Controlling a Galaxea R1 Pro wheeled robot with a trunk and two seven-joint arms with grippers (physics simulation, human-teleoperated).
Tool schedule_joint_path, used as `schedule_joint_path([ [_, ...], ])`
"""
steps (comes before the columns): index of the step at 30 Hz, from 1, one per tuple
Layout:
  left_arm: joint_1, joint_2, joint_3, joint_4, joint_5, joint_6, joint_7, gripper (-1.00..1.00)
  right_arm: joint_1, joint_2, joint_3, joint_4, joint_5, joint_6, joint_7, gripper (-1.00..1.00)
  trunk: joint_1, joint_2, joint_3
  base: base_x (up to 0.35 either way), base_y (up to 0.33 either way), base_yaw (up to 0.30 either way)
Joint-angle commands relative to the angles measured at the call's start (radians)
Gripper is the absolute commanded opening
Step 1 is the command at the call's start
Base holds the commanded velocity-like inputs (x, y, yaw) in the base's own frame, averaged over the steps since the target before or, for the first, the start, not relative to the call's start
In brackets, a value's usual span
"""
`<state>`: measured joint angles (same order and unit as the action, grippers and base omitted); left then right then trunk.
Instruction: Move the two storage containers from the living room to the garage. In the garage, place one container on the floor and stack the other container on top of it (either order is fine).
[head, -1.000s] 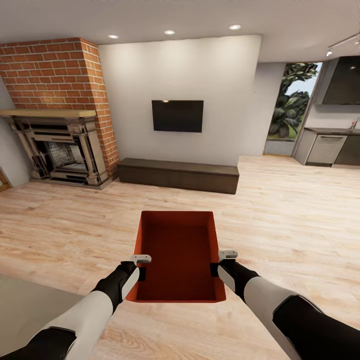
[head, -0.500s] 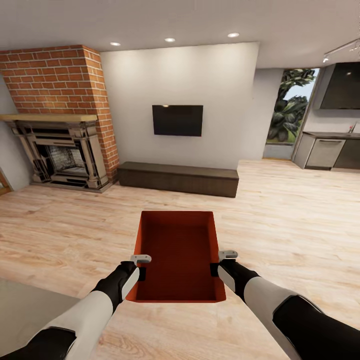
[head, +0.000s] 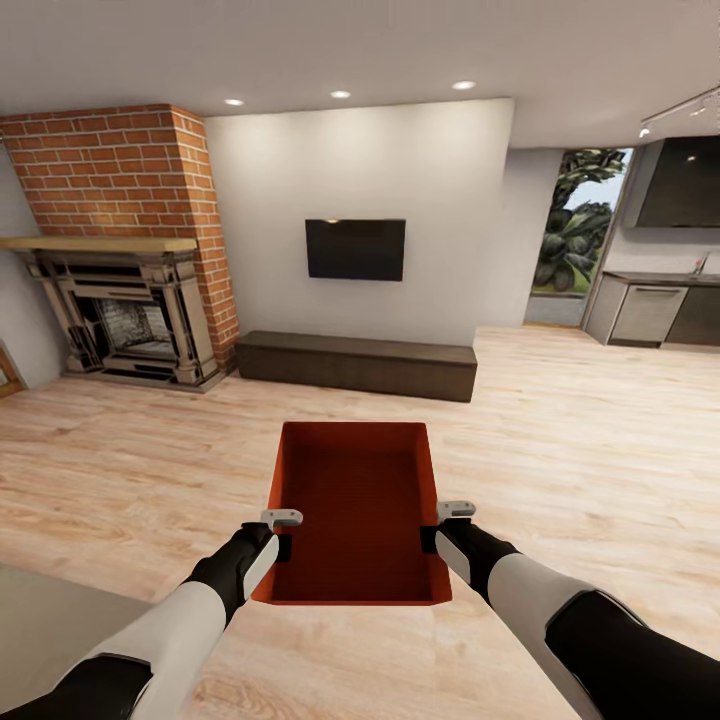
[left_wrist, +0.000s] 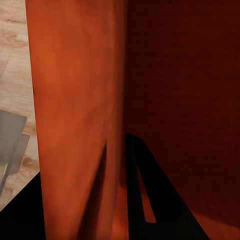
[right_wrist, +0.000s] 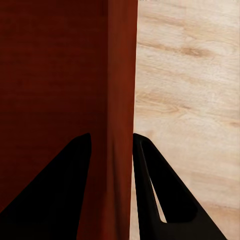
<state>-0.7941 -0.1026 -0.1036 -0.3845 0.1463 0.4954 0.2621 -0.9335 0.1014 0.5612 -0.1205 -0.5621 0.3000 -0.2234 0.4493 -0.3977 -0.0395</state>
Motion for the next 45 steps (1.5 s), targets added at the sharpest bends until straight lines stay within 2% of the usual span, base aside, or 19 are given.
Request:
schedule_joint_path([
  [1,0.0,0.001,0.004,0.001,-0.016,0.012,0.012,-1.0,-0.001,0.0,0.014,-0.03,-0.013,0.004,-0.001,-1.0,0.001,-0.002,-0.001,0.0,0.0,0.0],
  [11,0.0,0.001,0.004,0.001,-0.016,0.012,0.012,-1.0,-0.001,-0.001,0.015,-0.03,-0.013,0.004,-0.001,-1.0,0.001,-0.002,0.012,0.0,0.0,0.0],
  [37,0.0,0.001,0.002,0.003,-0.017,0.012,0.012,-1.0,-0.001,-0.006,0.015,-0.03,-0.013,0.004,0.002,-1.0,0.001,-0.002,0.013,0.0,0.0,-0.001],
  [45,0.0,0.0,0.002,0.003,-0.017,0.012,0.012,-1.0,-0.001,-0.006,0.014,-0.03,-0.013,0.005,-0.002,-1.0,0.001,-0.002,0.013,0.0,0.0,-0.19],
])
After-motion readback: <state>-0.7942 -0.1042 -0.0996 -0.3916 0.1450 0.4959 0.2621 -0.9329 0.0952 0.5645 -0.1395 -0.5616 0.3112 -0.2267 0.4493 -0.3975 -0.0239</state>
